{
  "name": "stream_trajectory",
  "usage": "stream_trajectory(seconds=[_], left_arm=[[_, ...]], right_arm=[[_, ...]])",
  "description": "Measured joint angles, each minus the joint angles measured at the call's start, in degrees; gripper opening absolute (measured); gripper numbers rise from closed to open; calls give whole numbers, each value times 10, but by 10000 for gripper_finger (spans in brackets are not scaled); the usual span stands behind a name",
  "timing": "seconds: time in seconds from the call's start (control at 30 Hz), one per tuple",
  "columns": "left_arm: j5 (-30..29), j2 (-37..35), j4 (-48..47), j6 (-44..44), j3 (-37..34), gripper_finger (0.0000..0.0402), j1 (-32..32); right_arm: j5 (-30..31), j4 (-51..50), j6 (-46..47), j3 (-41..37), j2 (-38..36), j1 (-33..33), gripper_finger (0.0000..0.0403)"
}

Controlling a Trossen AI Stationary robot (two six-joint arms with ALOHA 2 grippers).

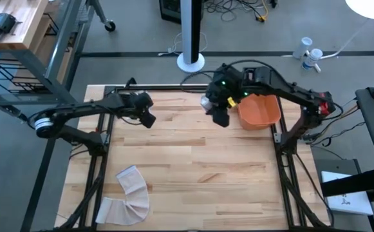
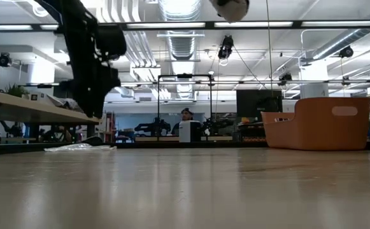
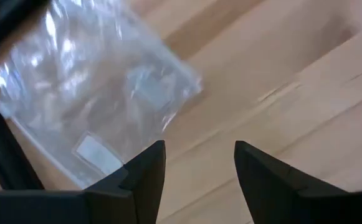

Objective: Roll bandage
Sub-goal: Open the transparent zip bag

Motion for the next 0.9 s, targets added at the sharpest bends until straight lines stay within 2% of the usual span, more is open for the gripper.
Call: stream_trajectory(seconds=[0.17, 0.47, 0.53, 0.67, 0.9], left_arm=[[-10, 74, 7, 5, -5, 182, 17], [-154, 153, 67, 107, 18, 183, 29], [-143, 165, 92, 135, 19, 183, 34], [-59, 209, 109, 164, 19, 183, 49], [-43, 245, 101, 137, 24, 157, 55]], right_arm=[[-6, 7, 41, -138, -37, 0, 132], [-5, 156, 113, -382, -51, 26, 136], [-5, 188, 131, -419, -50, 38, 144], [-7, 217, 175, -459, -50, 57, 177], [-9, 218, 242, -469, -61, 84, 240]])
